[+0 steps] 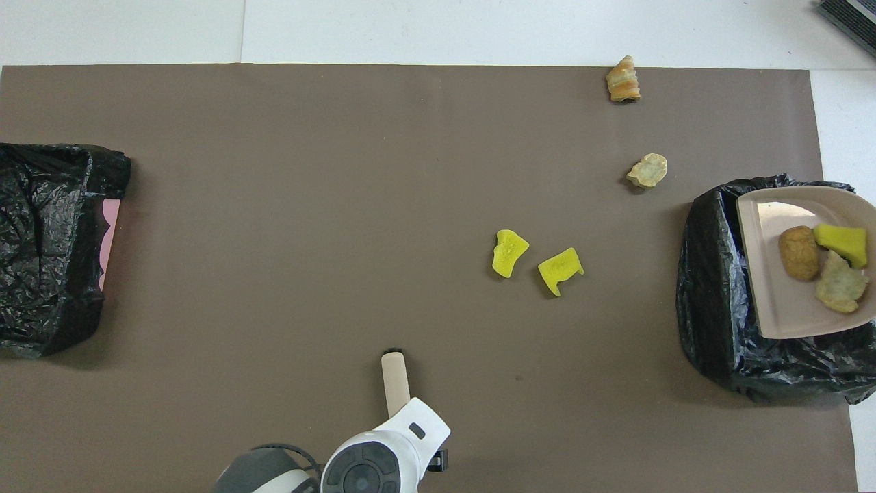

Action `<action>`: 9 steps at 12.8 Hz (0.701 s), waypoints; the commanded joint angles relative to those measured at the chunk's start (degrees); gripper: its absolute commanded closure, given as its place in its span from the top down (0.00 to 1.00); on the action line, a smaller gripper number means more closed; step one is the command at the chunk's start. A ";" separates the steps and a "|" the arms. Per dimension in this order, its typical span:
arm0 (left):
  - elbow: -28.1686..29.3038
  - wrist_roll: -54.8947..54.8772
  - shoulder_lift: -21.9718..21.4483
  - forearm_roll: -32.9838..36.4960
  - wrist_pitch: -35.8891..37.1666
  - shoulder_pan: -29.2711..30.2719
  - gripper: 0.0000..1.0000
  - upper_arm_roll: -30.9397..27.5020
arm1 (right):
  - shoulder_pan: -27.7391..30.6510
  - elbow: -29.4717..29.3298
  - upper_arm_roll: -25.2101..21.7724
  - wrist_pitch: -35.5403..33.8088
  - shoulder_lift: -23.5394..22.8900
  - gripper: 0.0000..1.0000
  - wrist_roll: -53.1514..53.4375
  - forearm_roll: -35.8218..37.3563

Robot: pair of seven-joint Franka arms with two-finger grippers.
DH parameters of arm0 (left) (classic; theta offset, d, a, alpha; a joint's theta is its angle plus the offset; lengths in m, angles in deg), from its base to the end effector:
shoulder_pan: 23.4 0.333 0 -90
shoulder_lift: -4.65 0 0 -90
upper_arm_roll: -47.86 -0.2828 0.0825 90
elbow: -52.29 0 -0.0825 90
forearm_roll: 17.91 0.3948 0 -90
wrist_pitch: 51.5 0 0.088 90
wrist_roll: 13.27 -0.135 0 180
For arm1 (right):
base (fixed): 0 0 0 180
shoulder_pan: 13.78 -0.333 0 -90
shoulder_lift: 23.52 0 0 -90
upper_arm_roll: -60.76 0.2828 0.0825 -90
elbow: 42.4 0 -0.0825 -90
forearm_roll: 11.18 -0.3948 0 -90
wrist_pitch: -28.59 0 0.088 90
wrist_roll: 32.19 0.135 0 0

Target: Sweep and dump trash in bin

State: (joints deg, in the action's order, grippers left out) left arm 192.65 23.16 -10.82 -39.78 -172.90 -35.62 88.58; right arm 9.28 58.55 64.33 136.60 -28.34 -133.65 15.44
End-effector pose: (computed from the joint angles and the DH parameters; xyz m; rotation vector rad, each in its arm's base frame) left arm 0.2657 -0.3720 0.3004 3.1016 -0.0643 -0.2647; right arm 0.5544 -0.2451 0.4587 2.0149 2.0083 -0.5247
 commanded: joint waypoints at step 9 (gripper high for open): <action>-37.58 -25.42 10.63 18.18 20.57 0.17 1.00 -31.38 | 1.63 16.91 0.74 7.74 12.98 0.00 14.28 25.93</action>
State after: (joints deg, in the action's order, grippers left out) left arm 163.46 1.35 -3.66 -23.13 -157.97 -34.98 60.03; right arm 10.82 73.52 64.91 143.83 -18.49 -120.46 38.45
